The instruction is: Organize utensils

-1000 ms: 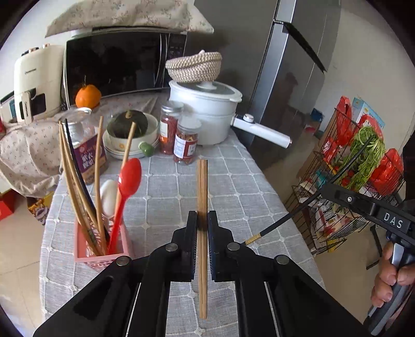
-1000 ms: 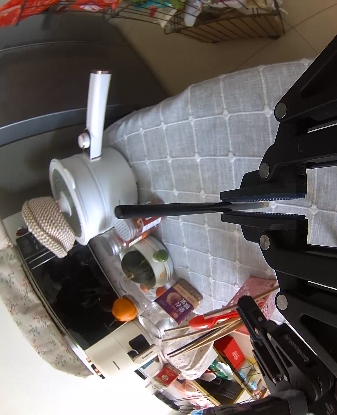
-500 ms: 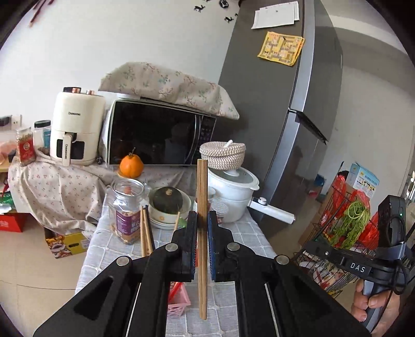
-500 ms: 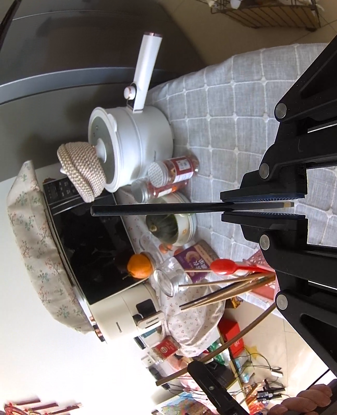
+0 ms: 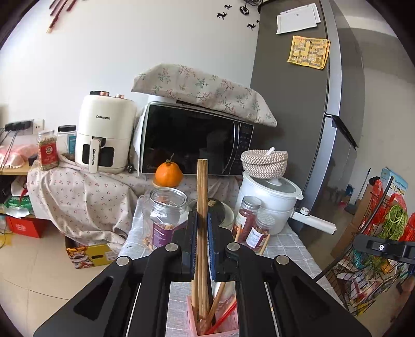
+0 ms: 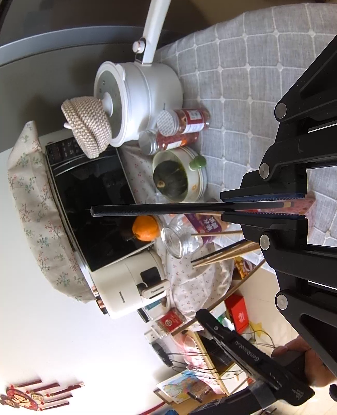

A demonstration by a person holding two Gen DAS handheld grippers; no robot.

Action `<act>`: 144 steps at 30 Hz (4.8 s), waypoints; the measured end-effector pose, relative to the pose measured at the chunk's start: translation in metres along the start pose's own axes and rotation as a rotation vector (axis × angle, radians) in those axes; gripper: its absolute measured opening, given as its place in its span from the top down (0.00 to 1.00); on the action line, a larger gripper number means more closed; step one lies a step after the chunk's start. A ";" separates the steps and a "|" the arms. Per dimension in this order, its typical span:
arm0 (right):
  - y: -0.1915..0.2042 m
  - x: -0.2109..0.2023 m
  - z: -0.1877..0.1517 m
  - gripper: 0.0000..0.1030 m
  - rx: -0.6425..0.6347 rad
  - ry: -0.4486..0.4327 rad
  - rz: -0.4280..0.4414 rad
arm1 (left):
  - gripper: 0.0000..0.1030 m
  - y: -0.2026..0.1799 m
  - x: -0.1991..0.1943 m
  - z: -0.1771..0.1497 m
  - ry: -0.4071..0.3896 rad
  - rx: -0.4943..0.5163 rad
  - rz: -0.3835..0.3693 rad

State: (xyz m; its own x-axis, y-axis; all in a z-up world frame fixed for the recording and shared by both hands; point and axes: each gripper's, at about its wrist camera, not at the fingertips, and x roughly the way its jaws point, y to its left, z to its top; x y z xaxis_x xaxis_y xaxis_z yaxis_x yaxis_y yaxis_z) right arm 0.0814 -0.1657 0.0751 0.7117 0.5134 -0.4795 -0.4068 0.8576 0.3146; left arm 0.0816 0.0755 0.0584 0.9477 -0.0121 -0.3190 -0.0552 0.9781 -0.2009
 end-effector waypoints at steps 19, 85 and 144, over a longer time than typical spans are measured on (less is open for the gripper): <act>0.029 0.040 -0.012 0.96 -0.078 0.058 0.002 | 0.92 -0.002 0.047 -0.029 0.137 -0.003 -0.019; -0.020 -0.025 -0.071 0.09 -0.106 0.118 -0.355 | 0.09 -0.069 -0.049 -0.067 0.399 0.129 0.064; -0.029 -0.013 -0.075 0.09 -0.054 0.167 -0.350 | 0.08 -0.079 -0.047 -0.070 0.415 0.151 0.052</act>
State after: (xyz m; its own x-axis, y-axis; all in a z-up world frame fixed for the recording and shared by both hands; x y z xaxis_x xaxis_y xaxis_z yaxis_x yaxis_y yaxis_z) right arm 0.0404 -0.1953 0.0107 0.7115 0.1837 -0.6782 -0.1892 0.9797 0.0668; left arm 0.0195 -0.0156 0.0243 0.7364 -0.0140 -0.6764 -0.0237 0.9986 -0.0465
